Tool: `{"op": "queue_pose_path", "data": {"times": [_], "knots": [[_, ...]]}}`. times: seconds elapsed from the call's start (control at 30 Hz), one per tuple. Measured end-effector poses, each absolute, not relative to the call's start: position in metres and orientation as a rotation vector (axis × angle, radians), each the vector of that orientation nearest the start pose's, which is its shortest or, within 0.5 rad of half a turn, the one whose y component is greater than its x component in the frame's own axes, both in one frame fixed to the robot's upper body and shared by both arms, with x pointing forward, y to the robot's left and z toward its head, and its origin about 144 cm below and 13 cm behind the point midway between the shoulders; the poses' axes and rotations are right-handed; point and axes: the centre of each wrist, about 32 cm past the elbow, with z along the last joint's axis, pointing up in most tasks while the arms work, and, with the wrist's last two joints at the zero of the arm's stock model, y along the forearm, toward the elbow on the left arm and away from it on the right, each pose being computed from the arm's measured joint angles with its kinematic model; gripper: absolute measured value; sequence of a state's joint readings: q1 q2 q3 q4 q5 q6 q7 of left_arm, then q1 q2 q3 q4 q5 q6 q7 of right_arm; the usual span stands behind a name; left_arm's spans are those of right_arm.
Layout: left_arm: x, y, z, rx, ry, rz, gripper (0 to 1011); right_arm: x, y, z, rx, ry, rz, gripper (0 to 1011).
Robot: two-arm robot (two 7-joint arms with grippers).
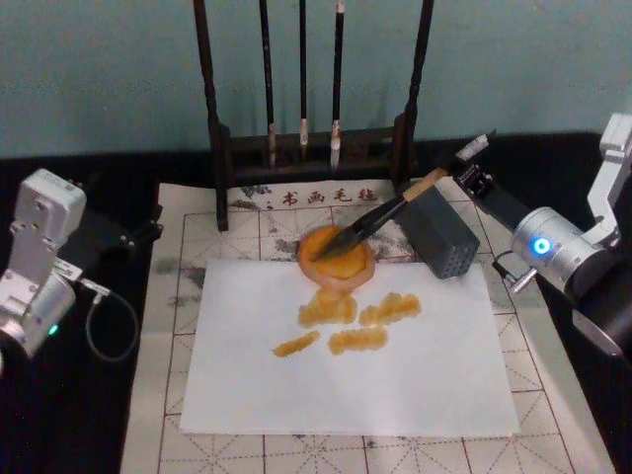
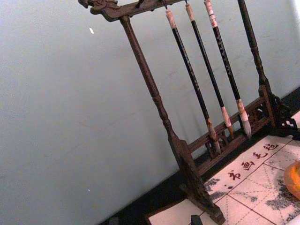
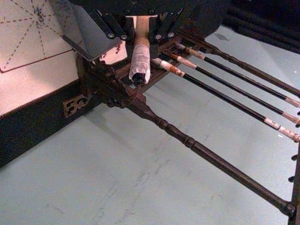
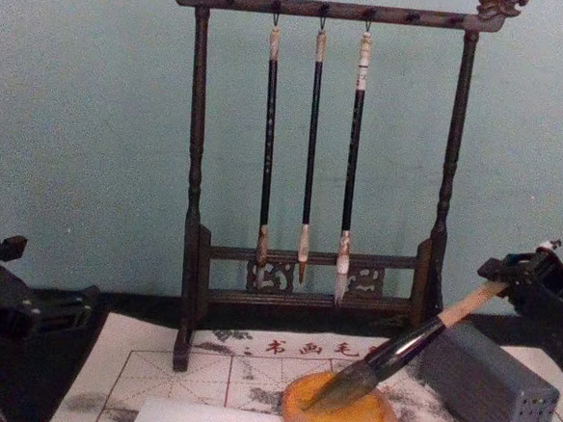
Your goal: Pick up the brush from the inkstone, write on the paper, then place the brush back to its original position.
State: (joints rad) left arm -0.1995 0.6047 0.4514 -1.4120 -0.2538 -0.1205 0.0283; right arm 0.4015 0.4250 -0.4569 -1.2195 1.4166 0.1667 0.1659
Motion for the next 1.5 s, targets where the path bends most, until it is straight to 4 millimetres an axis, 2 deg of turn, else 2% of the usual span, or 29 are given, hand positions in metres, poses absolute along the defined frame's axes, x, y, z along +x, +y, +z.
{"op": "queue_pose_path", "data": {"times": [0.23,0.43,0.47,0.77,0.83,0.87,0.97,1.0,1.13,1.5], "knots": [[0.4886,0.3097,1.1398,0.304,-0.285,1.248,1001,0.5501,-0.2716,1.1541,0.424,0.866,-1.057,197],[0.4886,0.3097,1.1398,0.305,-0.285,1.248,1001,0.5501,-0.2718,1.1541,0.424,0.866,-1.057,374],[0.4886,0.3097,1.1398,0.305,-0.285,1.248,1001,0.5501,-0.2718,1.1542,0.424,0.866,-1.057,443],[0.4886,0.3097,1.1398,0.304,-0.285,1.248,1001,0.5502,-0.2718,1.1542,0.424,0.865,-1.057,683],[0.4886,0.3097,1.1398,0.304,-0.285,1.248,1001,0.5501,-0.2718,1.1542,0.424,0.865,-1.057,769],[0.4886,0.3097,1.1398,0.304,-0.285,1.248,1001,0.5501,-0.2718,1.1542,0.424,0.865,-1.057,769],[0.4886,0.3097,1.1398,0.305,-0.285,1.248,1001,0.5501,-0.2718,1.1542,0.424,0.865,-1.057,886],[0.4886,0.3097,1.1398,0.304,-0.285,1.248,1001,0.5501,-0.2718,1.1542,0.424,0.865,-1.057,886],[0.4886,0.3097,1.1398,0.304,-0.285,1.248,1001,0.5501,-0.2718,1.1542,0.424,0.865,-1.057,1002],[0.4886,0.3097,1.1398,0.304,-0.285,1.248,1001,0.5501,-0.2718,1.1542,0.424,0.865,-1.057,1000]]}}
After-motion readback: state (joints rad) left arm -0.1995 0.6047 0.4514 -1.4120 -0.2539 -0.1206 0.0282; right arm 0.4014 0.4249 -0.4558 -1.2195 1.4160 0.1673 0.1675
